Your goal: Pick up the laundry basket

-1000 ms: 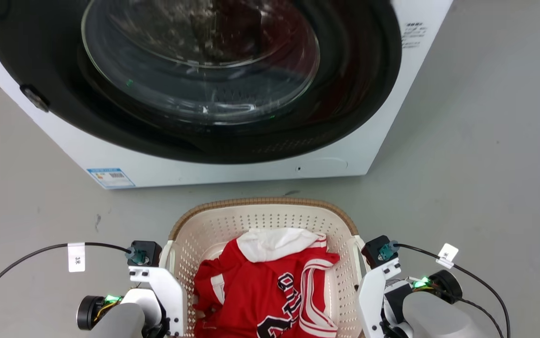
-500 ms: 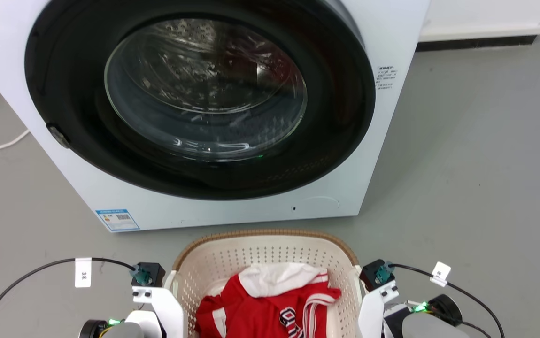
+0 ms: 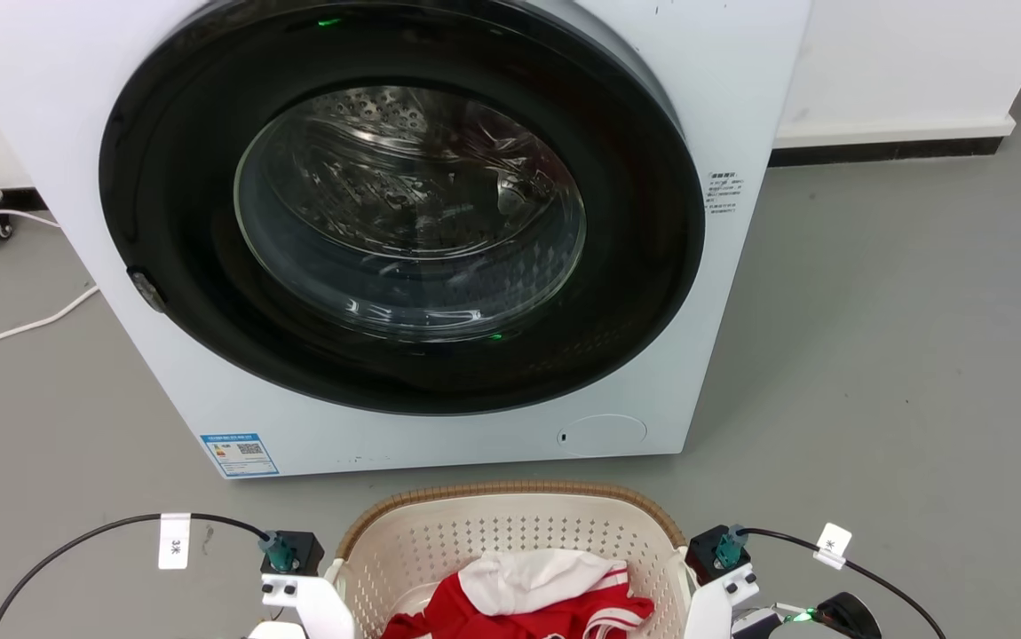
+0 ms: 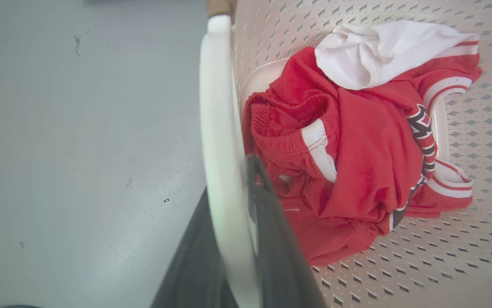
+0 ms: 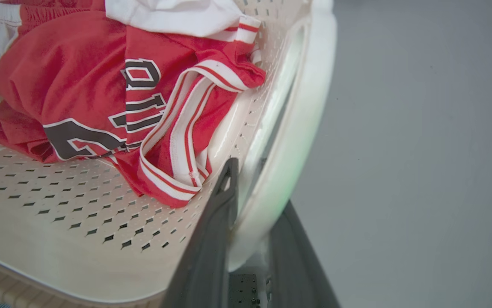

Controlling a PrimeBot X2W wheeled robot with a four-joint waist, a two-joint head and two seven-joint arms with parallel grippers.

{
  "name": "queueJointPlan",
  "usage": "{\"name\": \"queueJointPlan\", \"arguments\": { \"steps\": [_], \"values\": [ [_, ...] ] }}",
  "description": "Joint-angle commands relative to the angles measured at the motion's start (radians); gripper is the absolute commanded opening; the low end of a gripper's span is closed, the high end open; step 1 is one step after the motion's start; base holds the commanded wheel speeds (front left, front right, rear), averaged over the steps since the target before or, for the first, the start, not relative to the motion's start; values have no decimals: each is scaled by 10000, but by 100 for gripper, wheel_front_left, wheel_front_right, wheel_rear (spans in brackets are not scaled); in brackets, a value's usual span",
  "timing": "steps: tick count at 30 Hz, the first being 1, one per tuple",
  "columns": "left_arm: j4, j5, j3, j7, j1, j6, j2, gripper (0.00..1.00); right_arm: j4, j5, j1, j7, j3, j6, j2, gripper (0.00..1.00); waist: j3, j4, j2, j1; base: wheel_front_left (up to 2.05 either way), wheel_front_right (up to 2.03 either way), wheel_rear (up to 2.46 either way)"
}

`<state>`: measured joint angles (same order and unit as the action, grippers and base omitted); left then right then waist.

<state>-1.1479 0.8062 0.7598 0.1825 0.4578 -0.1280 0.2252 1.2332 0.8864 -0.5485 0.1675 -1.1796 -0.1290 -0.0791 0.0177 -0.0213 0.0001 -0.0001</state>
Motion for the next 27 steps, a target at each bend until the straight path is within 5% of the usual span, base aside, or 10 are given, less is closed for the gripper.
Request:
{"name": "queueJointPlan", "arguments": {
  "steps": [1, 27],
  "values": [
    [62, 17, 53, 21, -57, -38, 82, 0, -50, -17, 93, -10, -83, -33, -58, 0, 33, 10, -1, 1, 0, 0, 0],
    [-52, 1406, 1222, 17, 40, -39, 284, 0, -74, 726, -46, 197, -754, -31, -157, 0, 191, 64, -1, 1, 0, 0, 0]
  ]
}}
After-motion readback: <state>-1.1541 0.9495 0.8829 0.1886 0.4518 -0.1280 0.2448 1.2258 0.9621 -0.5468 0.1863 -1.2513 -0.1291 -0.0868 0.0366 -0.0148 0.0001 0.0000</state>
